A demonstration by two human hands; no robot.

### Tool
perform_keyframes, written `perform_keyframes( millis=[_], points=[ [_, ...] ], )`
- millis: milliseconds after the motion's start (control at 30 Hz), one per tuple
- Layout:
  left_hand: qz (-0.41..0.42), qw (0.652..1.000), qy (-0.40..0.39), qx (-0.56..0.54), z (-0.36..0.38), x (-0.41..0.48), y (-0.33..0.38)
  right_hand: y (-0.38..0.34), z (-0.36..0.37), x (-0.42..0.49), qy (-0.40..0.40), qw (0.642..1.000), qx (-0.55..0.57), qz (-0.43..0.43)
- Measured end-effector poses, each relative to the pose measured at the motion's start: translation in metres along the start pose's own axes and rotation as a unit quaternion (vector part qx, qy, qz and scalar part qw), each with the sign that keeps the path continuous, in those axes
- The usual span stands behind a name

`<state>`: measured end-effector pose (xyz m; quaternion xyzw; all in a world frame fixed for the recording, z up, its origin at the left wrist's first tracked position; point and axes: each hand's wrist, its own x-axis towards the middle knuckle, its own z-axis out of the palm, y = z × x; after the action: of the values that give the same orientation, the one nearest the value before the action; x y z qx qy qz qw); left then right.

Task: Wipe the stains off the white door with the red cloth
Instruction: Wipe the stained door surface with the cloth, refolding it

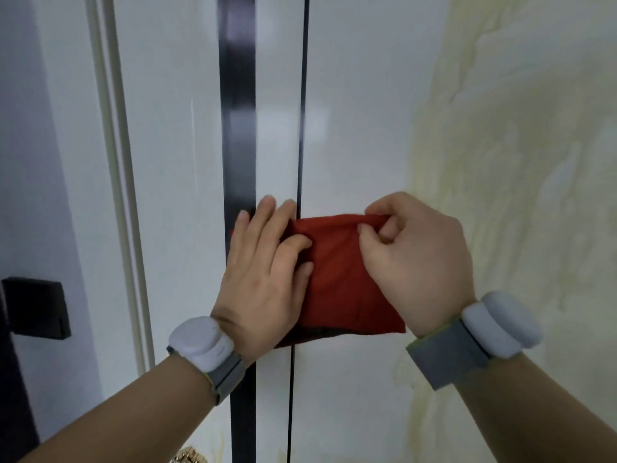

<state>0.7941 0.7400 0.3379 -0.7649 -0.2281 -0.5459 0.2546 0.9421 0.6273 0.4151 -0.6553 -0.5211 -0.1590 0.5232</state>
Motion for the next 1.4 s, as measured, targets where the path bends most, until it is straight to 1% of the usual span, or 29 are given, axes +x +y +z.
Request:
perform_keyframes(
  millis=[67,167,267,333,433,567,667,733,833,900,967,1033,1133,1233,1333,1400],
  points=[
    [0.012,1.0,-0.029,0.0,0.0,0.008,-0.003,-0.009,-0.005,0.016,0.012,1.0,0.01,-0.004],
    [0.041,0.995,-0.049,0.077,0.006,0.004,-0.007,-0.015,-0.009,0.03,0.019,1.0,0.015,-0.01],
    [0.081,0.987,-0.031,0.137,0.004,0.014,-0.021,-0.015,-0.013,0.038,0.021,0.999,0.033,-0.013],
    [0.13,0.977,-0.018,0.168,-0.004,0.028,-0.037,-0.014,-0.014,0.041,0.028,0.999,0.034,-0.014],
    [0.192,0.96,-0.007,0.202,-0.021,0.063,-0.062,-0.02,-0.019,0.052,0.053,0.998,0.035,-0.03],
    [0.246,0.937,0.022,0.249,-0.049,0.121,-0.081,-0.04,-0.031,0.087,0.089,0.993,0.044,-0.071],
    [0.312,0.912,0.043,0.263,-0.064,0.151,-0.087,-0.06,-0.037,0.113,0.119,0.989,0.052,-0.076],
    [0.33,0.908,0.038,0.255,-0.067,0.158,-0.084,-0.066,-0.037,0.117,0.129,0.987,0.048,-0.082],
    [0.319,0.909,0.0,0.268,-0.064,0.141,-0.071,-0.058,-0.035,0.104,0.118,0.988,0.027,-0.096],
    [0.298,0.91,-0.013,0.288,-0.063,0.132,-0.058,-0.052,-0.033,0.099,0.109,0.988,0.018,-0.109],
    [0.254,0.929,-0.021,0.267,-0.065,0.133,-0.044,-0.052,-0.033,0.1,0.113,0.988,0.018,-0.104],
    [0.208,0.955,-0.022,0.211,-0.064,0.137,-0.032,-0.057,-0.034,0.107,0.116,0.989,0.018,-0.09],
    [0.141,0.979,-0.002,0.148,-0.065,0.15,-0.025,-0.069,-0.042,0.124,0.127,0.986,0.008,-0.106],
    [0.09,0.988,0.023,0.126,-0.063,0.178,-0.027,-0.085,-0.053,0.147,0.139,0.979,-0.014,-0.151],
    [0.078,0.989,0.052,0.118,-0.056,0.212,-0.036,-0.103,-0.062,0.174,0.16,0.971,-0.036,-0.175],
    [0.083,0.986,0.066,0.131,-0.051,0.23,-0.049,-0.114,-0.067,0.19,0.178,0.964,-0.038,-0.193]
  ],
)
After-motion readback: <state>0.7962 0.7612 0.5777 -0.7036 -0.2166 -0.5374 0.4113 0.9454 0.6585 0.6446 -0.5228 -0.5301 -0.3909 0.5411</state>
